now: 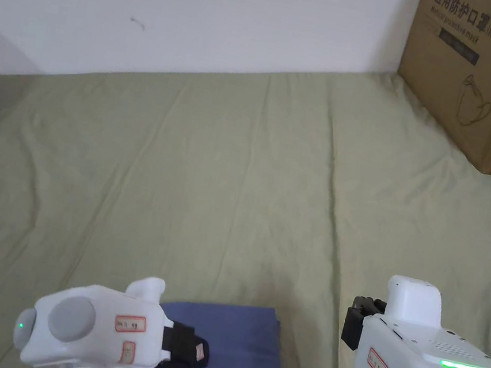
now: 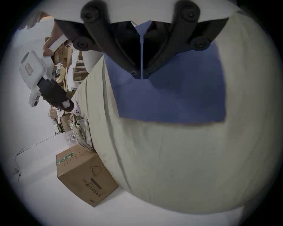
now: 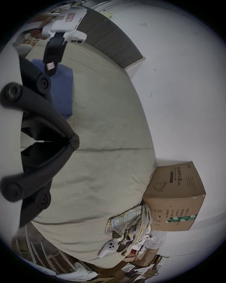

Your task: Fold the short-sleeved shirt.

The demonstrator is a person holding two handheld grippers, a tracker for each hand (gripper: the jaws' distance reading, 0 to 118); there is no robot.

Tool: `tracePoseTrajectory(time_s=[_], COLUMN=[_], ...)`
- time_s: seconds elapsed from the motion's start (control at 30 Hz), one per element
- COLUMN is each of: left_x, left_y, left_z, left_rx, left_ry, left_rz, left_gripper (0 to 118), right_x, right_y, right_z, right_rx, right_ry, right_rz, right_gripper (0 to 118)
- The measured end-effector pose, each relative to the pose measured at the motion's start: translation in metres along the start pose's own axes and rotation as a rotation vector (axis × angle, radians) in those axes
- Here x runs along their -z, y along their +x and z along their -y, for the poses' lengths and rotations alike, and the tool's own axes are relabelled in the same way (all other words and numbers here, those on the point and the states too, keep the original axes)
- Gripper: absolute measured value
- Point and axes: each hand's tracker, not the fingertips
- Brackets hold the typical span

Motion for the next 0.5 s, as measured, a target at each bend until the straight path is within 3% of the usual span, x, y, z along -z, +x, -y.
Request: tracePoseTrajectory(time_s=[0.3,0.5], left_x=[0.068,0.071], left_y=[0.054,0.072], left_z=[0.018,0.026], left_rx=[0.091,0.163], left_ry=[-0.109,-0.140], left_rz=[0.006,0.054], left_gripper=[2,2], right_x=[-0.005,-0.012], right_y=[0.007,0.010], right_z=[-0.002,-0.007], right_rx=[-0.001,-0.012], right_ry=[0.001,0.006], right_rz=[0.013,0.034], right_gripper=[1,1])
